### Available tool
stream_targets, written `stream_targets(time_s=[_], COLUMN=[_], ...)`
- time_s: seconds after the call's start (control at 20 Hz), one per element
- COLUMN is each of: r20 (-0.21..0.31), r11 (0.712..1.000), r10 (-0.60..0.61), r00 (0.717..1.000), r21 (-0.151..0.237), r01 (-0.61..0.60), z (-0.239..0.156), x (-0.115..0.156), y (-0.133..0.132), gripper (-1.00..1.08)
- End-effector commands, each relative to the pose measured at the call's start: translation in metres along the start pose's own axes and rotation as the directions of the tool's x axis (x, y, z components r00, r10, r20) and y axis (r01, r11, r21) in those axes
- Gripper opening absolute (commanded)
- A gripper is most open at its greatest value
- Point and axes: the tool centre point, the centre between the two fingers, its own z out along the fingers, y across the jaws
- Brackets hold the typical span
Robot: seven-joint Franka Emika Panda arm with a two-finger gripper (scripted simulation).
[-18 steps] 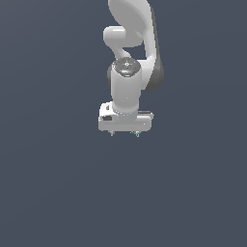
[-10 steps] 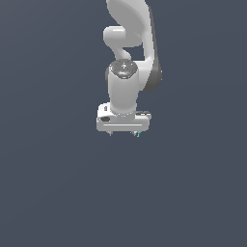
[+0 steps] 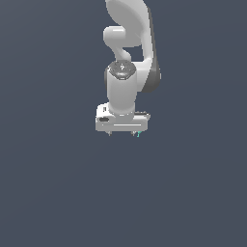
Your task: Pick up the object and move it to a goal position.
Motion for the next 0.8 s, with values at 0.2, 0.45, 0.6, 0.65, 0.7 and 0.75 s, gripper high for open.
stream_targets(time_s=[0.2,0.45,0.6,0.65,0.7,0.75], r20=[0.002,0.004,0.006,0.006,0.007,0.008], r11=[0.999,0.993,0.986,0.982,0.978,0.974], r10=[0.048,0.115,0.167,0.187,0.207,0.228], r00=[0.999,0.993,0.986,0.982,0.978,0.974], r21=[0.002,0.005,0.006,0.007,0.007,0.008], r01=[-0.048,-0.115,-0.167,-0.187,-0.207,-0.228], z=[0.005,0.012,0.018,0.02,0.022,0.024], x=[-0.008,-0.02,-0.029,-0.033,-0.037,-0.04], y=[-0.009,-0.022,-0.031,-0.034,-0.037,-0.041], gripper=[1.0,1.0,1.0,1.0,1.0,1.0])
